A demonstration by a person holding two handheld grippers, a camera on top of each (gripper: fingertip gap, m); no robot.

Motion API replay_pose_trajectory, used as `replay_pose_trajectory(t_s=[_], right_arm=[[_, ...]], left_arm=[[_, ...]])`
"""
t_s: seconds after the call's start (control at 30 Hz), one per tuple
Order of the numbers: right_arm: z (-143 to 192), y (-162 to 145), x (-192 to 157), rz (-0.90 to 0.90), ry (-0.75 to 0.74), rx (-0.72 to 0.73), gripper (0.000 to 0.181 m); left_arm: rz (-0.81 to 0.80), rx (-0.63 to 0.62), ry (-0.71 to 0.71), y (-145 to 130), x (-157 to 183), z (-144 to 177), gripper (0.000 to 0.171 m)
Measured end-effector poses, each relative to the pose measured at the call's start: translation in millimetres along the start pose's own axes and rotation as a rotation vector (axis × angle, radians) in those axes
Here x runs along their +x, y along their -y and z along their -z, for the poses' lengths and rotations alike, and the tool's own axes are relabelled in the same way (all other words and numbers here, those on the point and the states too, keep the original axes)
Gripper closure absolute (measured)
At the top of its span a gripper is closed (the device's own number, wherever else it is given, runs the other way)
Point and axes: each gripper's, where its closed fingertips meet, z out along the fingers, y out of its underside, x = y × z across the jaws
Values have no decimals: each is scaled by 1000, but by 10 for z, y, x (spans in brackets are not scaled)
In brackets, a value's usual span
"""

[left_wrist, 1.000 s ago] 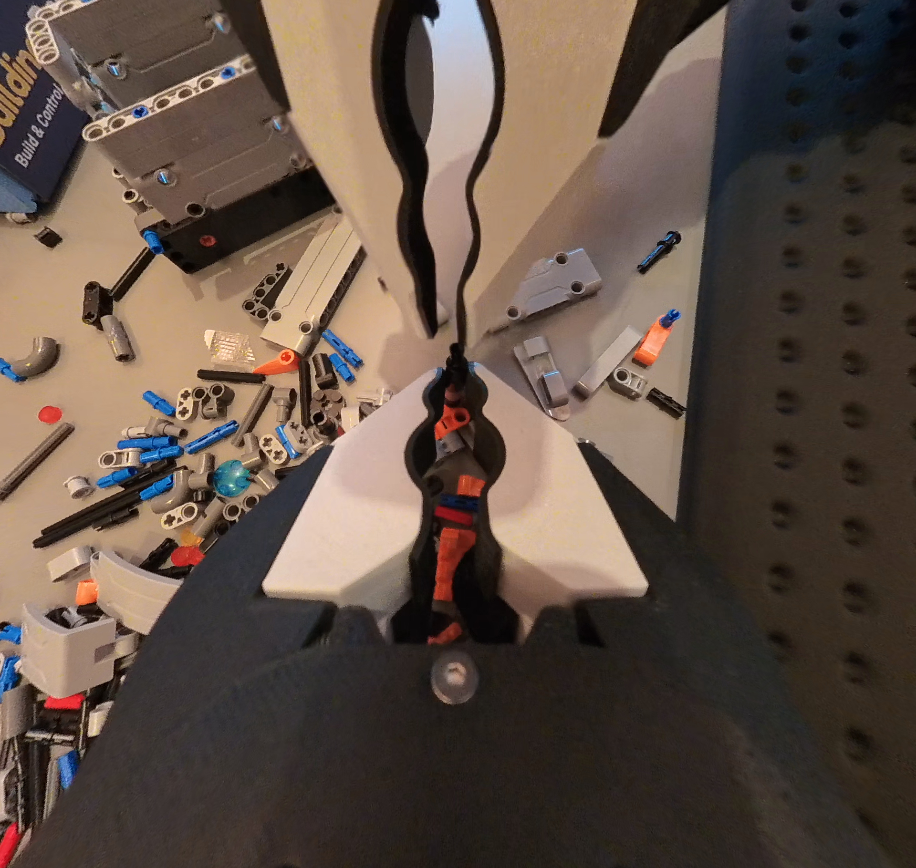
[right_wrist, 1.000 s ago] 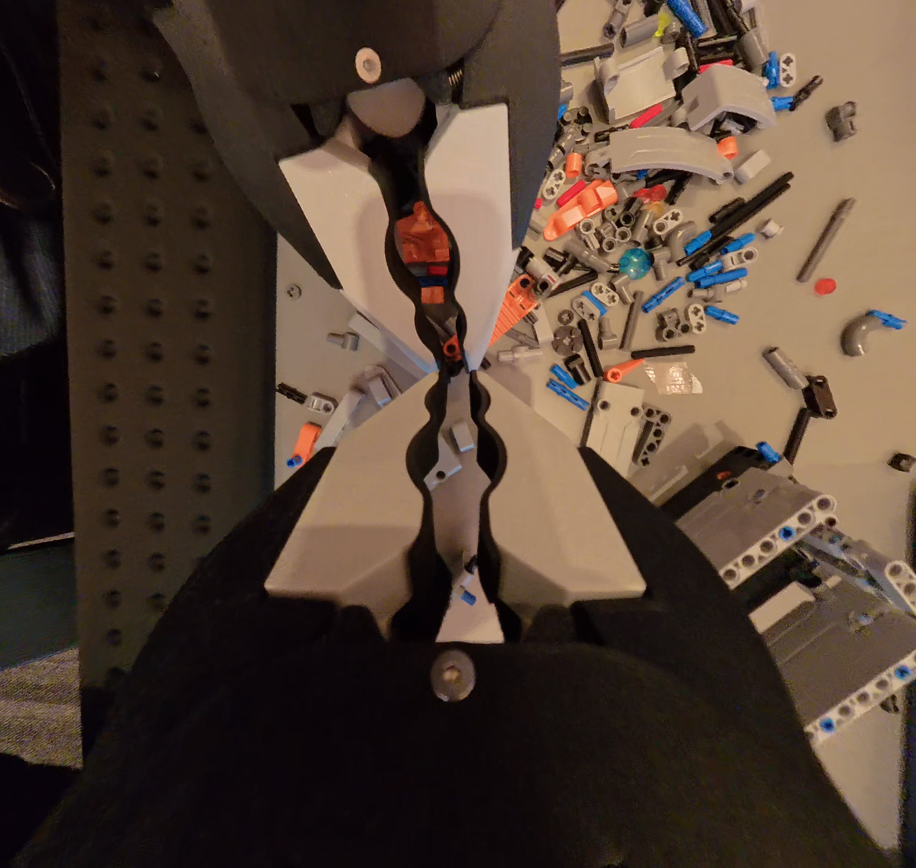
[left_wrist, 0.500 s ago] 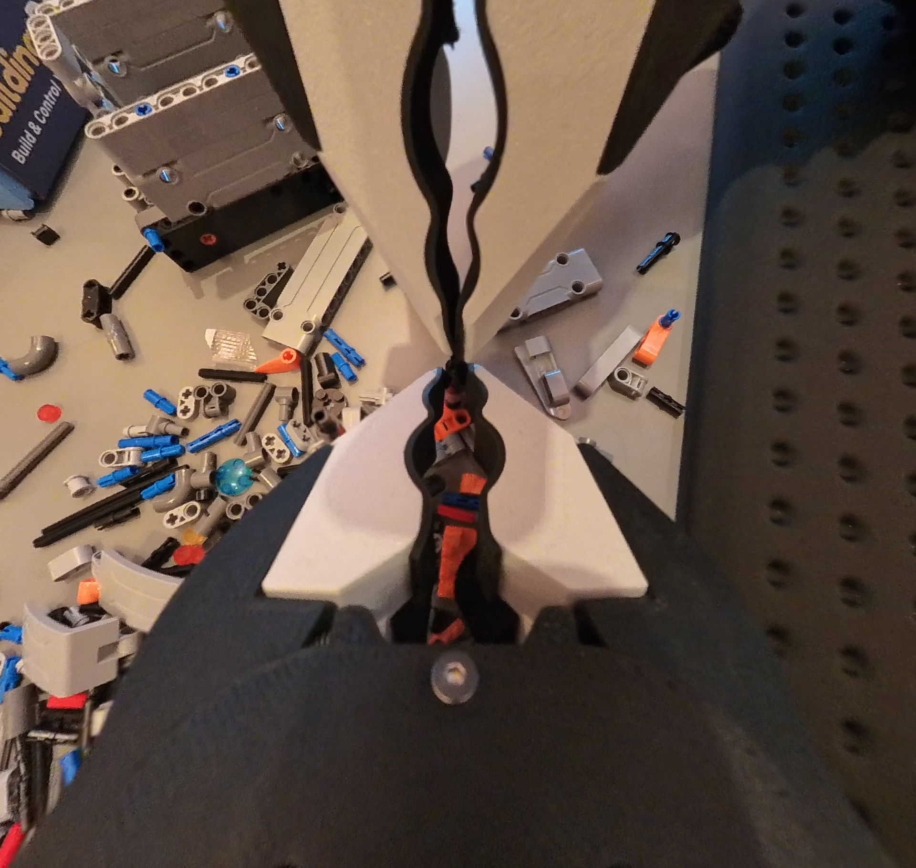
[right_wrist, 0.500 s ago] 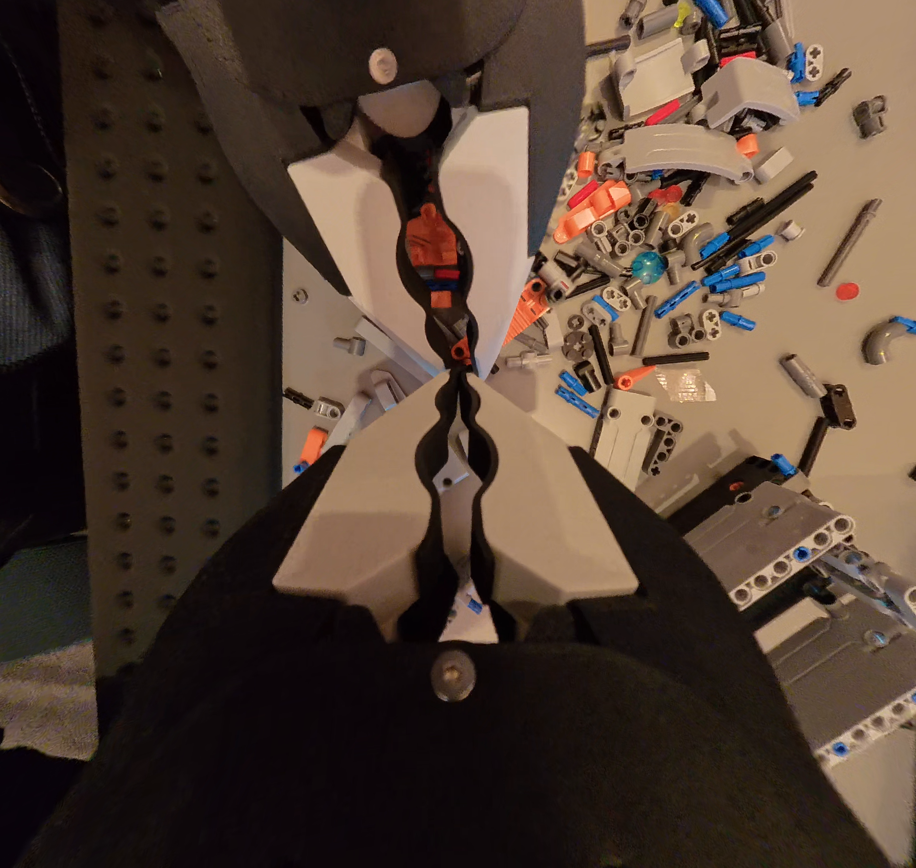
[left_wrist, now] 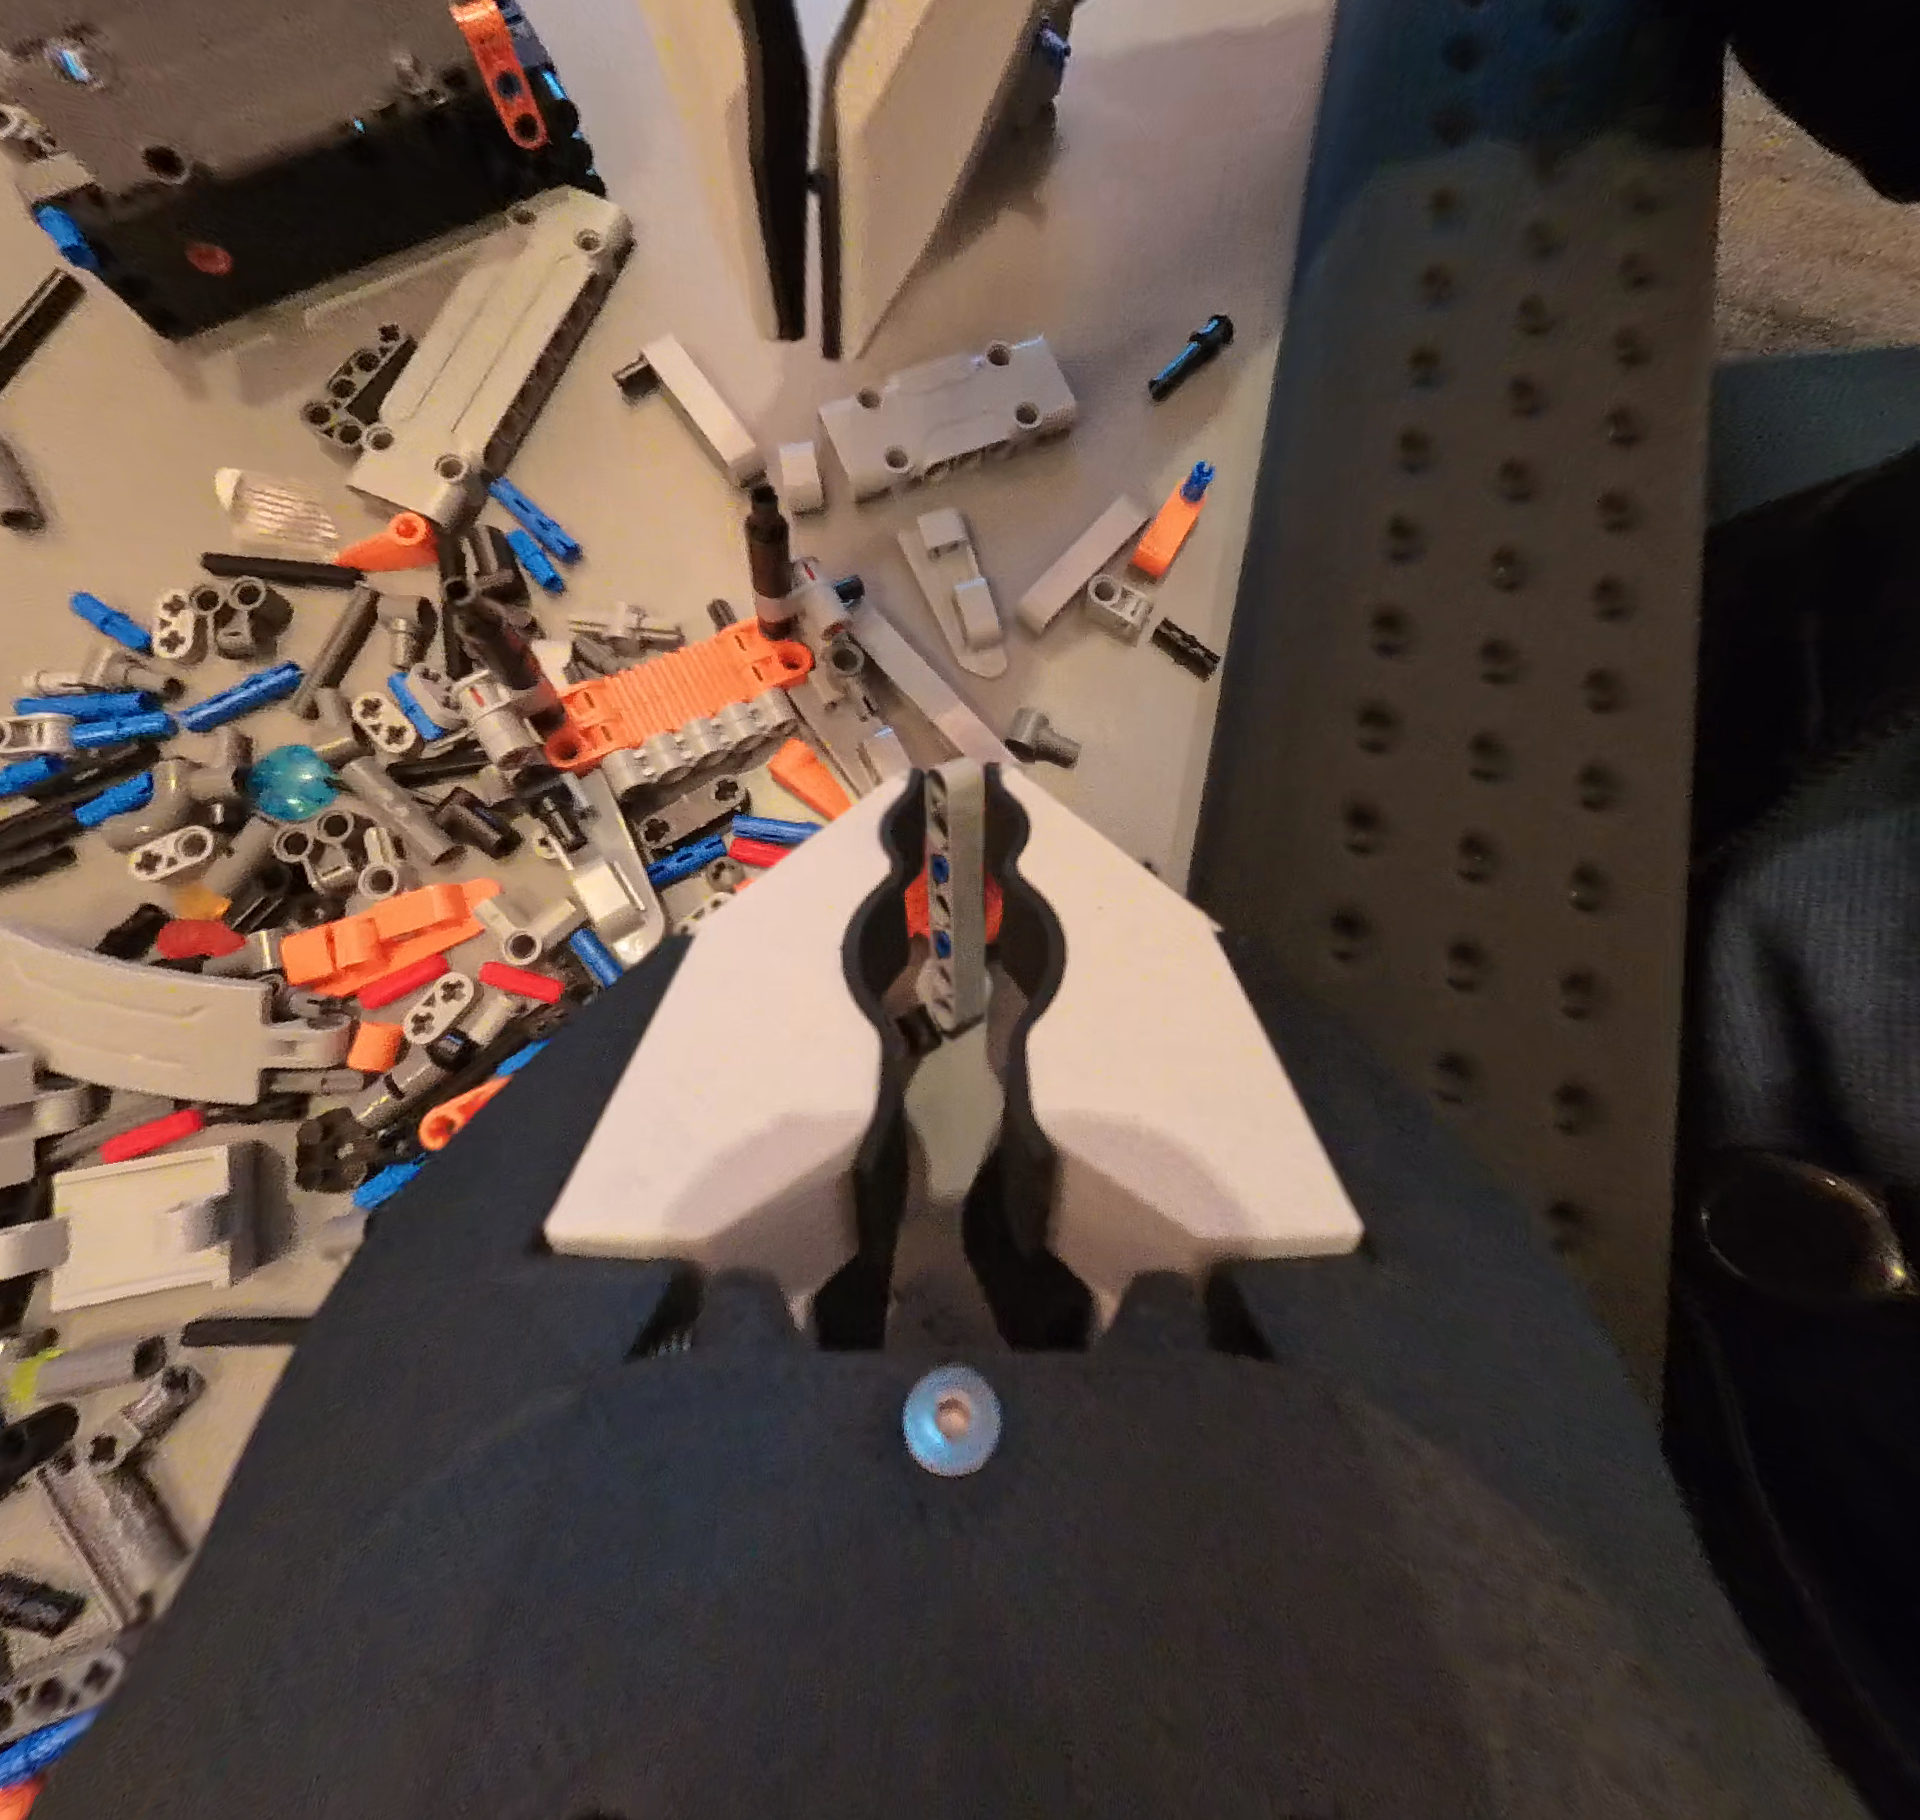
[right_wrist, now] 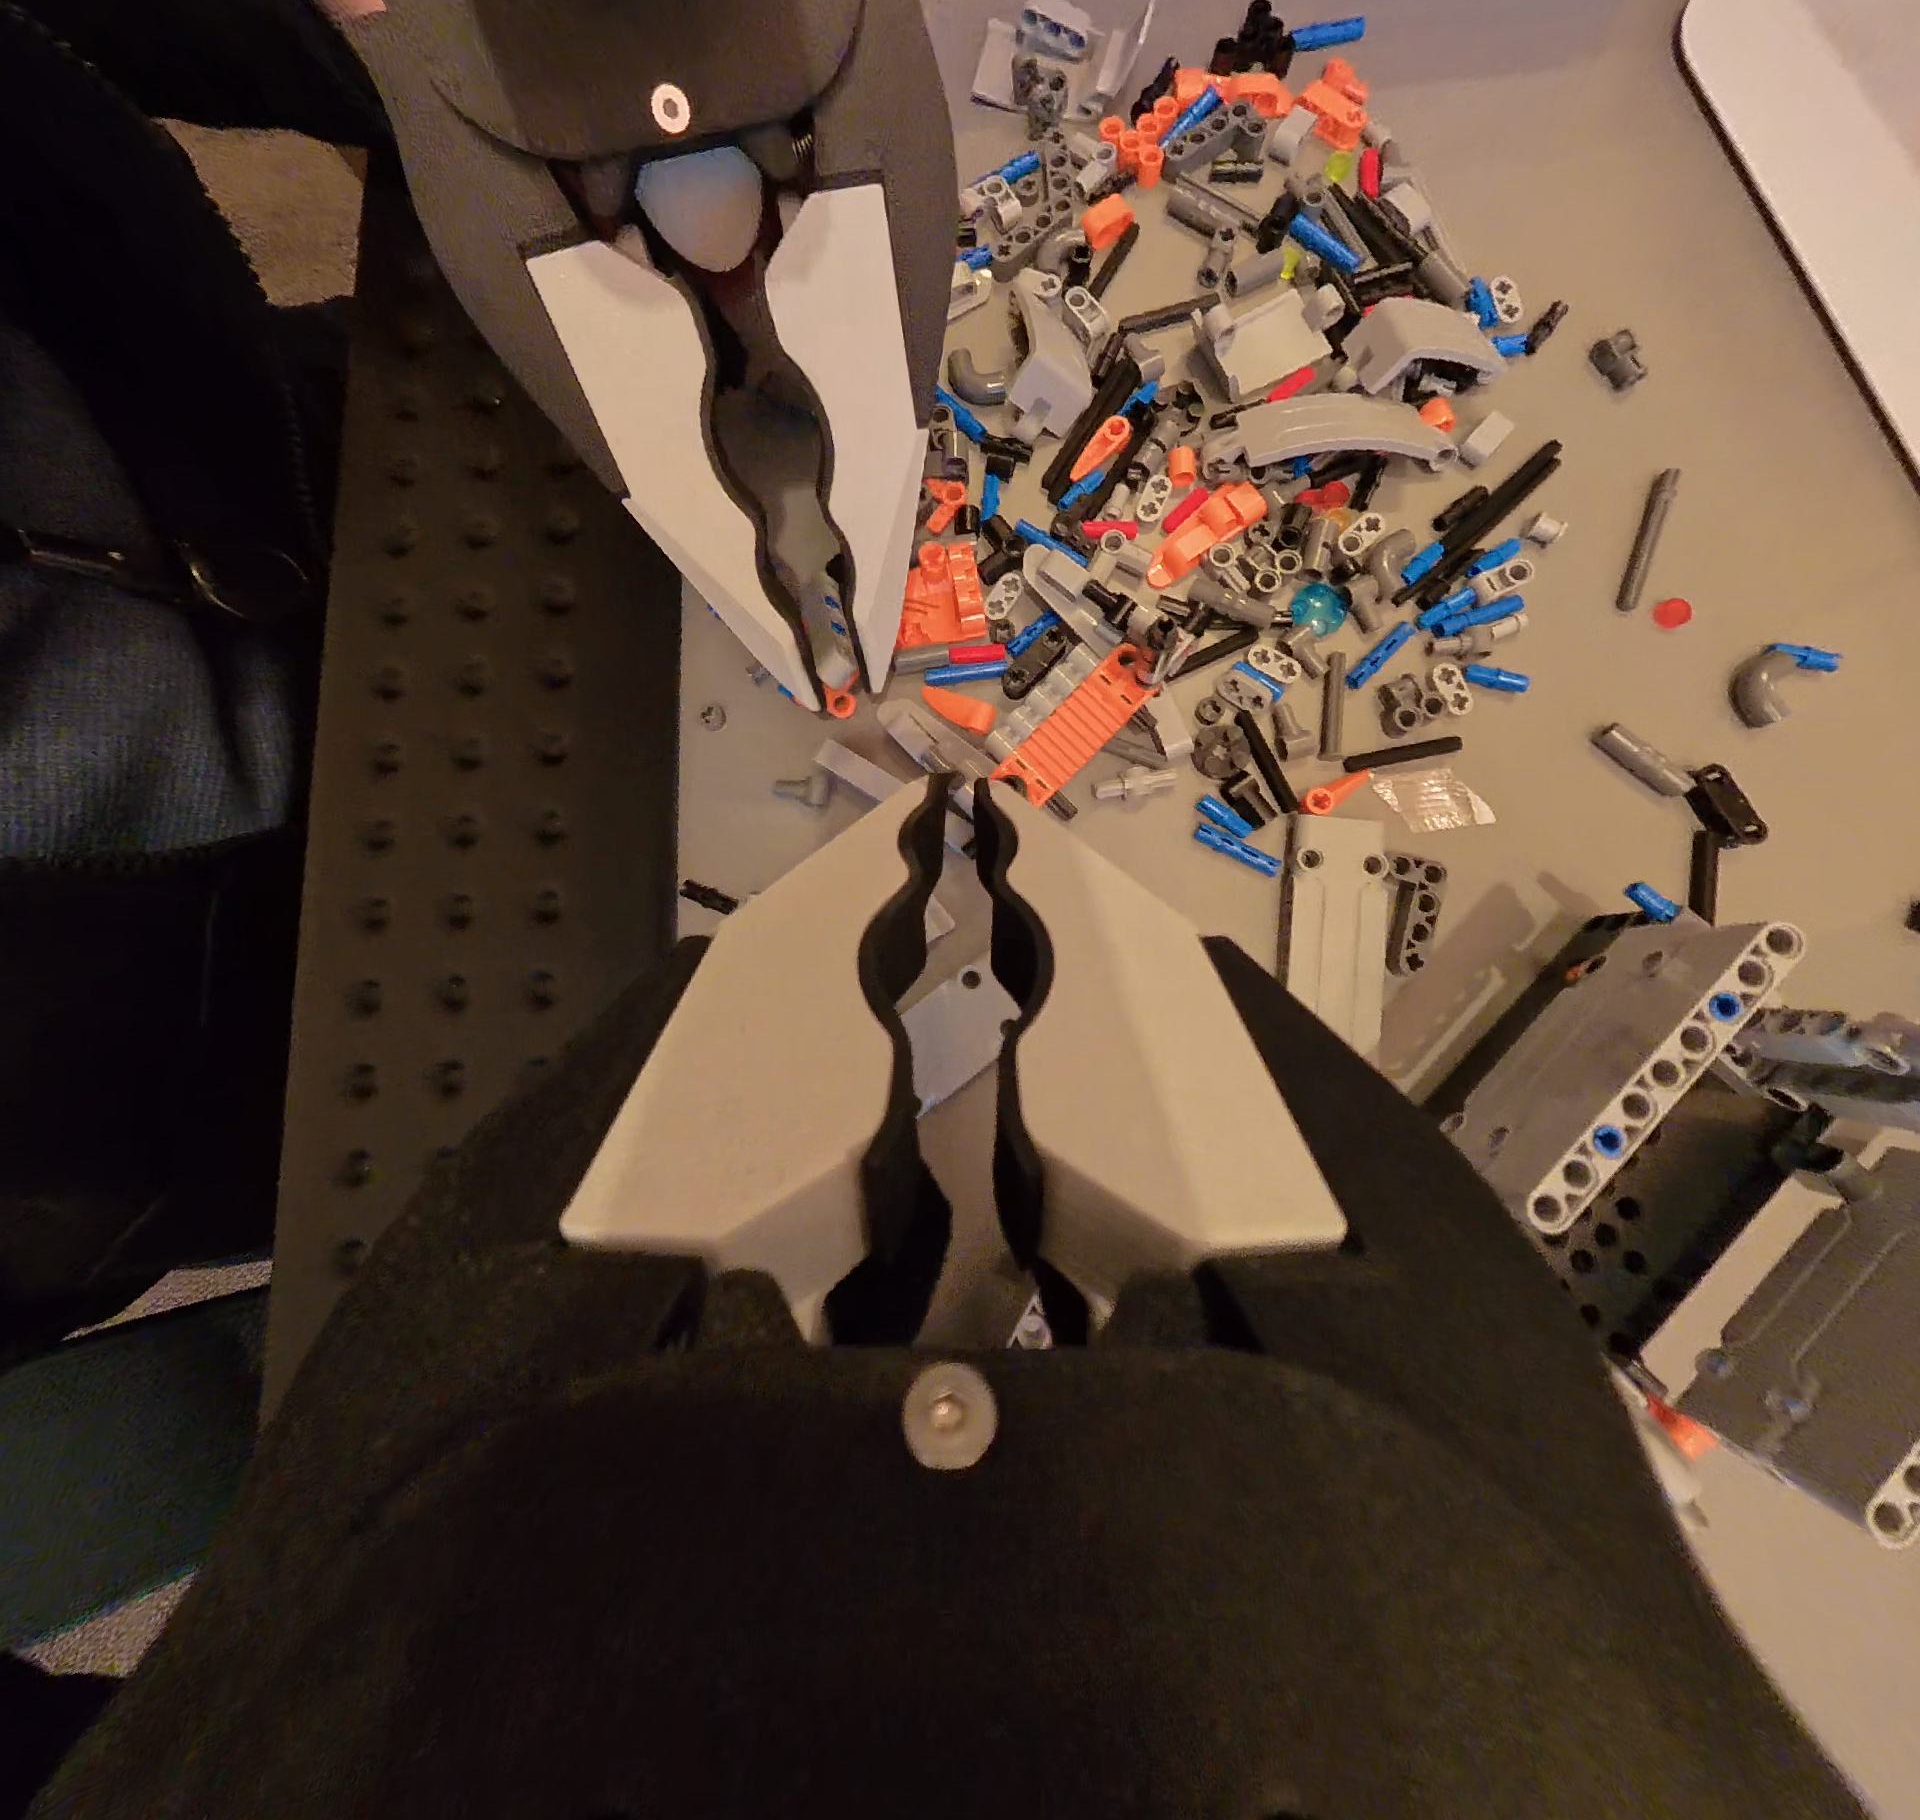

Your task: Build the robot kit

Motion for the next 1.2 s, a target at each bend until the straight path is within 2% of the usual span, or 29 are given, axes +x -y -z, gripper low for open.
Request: replay_pose_trajectory(t_s=[0.07,0.13,0.23,0.33,0.4,0.53,0.6,0.67,0.7,0.83,0.93,1.0,1.07,1.13,1.2], right_arm=[[18,9,-1,-5,-9,18,179],[55,65,-25,-8,-13,57,179],[128,216,-97,-12,-15,142,176],[160,473,-167,-63,2,287,162],[123,598,-196,-100,-5,342,152],[54,785,-72,-201,-121,426,137],[45,862,-41,-233,-137,479,140],[63,880,9,-246,-157,511,154],[78,886,15,-244,-156,523,154],[173,794,101,-265,-140,502,158],[216,609,185,-288,-86,393,160],[224,506,265,-311,-71,325,159],[193,437,258,-334,-12,261,160],[161,371,266,-353,22,214,160],[137,322,276,-394,72,209,160]], left_arm=[[6,6,20,2,-33,13,163],[20,82,59,91,-122,116,163],[128,341,24,398,-232,442,163],[257,603,-78,680,-318,820,163],[322,735,-118,797,-396,1007,164],[340,848,-139,934,-417,1111,164],[332,888,-140,999,-398,1133,164],[341,913,-143,1044,-398,1136,164],[344,928,-145,1060,-406,1145,164],[333,891,-162,1068,-426,1088,163],[275,787,-89,1004,-519,999,154],[229,707,-55,935,-568,928,155],[213,639,-74,860,-569,849,157],[213,509,-118,705,-546,678,152],[186,417,-95,565,-583,523,149]])
